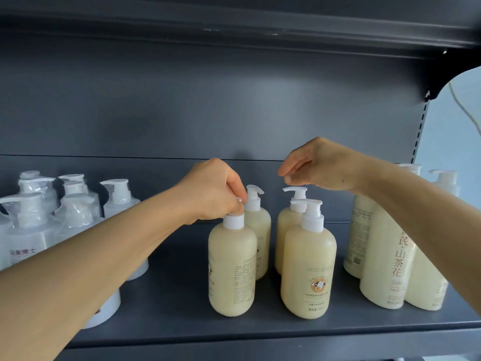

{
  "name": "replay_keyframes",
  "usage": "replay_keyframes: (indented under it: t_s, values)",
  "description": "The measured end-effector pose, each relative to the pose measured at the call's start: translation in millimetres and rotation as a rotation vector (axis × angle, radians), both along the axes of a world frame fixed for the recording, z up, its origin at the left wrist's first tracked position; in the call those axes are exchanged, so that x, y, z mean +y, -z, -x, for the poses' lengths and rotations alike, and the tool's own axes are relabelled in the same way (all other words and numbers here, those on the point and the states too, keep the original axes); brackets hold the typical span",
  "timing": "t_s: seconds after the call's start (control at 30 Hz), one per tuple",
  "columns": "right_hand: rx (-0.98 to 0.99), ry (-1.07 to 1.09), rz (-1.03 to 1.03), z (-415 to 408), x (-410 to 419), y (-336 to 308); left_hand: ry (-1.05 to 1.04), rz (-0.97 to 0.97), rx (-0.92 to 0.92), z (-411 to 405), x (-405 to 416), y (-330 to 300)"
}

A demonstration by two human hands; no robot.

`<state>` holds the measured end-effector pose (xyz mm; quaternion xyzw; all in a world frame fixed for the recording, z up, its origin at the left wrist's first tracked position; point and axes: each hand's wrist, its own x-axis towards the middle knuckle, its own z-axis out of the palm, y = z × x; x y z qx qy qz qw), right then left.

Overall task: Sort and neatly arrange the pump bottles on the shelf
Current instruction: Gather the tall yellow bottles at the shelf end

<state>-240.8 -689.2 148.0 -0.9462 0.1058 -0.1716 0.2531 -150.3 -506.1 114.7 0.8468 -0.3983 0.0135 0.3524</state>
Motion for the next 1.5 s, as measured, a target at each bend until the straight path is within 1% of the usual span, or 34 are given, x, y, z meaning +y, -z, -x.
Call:
replay_keyframes:
  t_s: [0.13,0.33,0.47,0.8,1.03,1.17,1.27,1.33,1.37,1.43,1.5]
  values:
    - [0.105,-0.067,0.054,-18,14,-4,-0.013,-0.004,-0.005,-8,8,0]
    - [0.290,-0.098,0.248,-45,27,-4,-0.021,-0.020,-0.030,-19,13,1]
    - [0.344,-0.108,0.206,-46,26,-7,-0.034,-0.016,-0.035,-26,15,2]
    - [0.326,-0.194,0.246,-51,26,-1,-0.042,0.018,-0.024,-28,16,6]
    - [0.329,-0.213,0.304,-50,30,-2,-0.049,0.024,-0.033,-29,18,9]
    - [0.319,-0.202,0.307,-49,28,0,-0.055,0.022,-0.034,-28,16,8]
    - [0.333,-0.198,0.244,-46,27,-2,-0.056,0.017,-0.042,-28,15,8]
    - [0.294,-0.160,0.189,-44,21,-8,-0.052,0.010,-0.049,-28,16,7]
    - [0.256,-0.110,0.195,-42,16,-11,-0.048,0.005,-0.050,-28,16,7]
    - [0.216,0.043,0.326,-36,5,-17,-0.046,-0.009,-0.065,-27,16,7]
    - [0.318,0.158,0.445,-29,-4,-17,-0.054,-0.023,-0.093,-26,13,5]
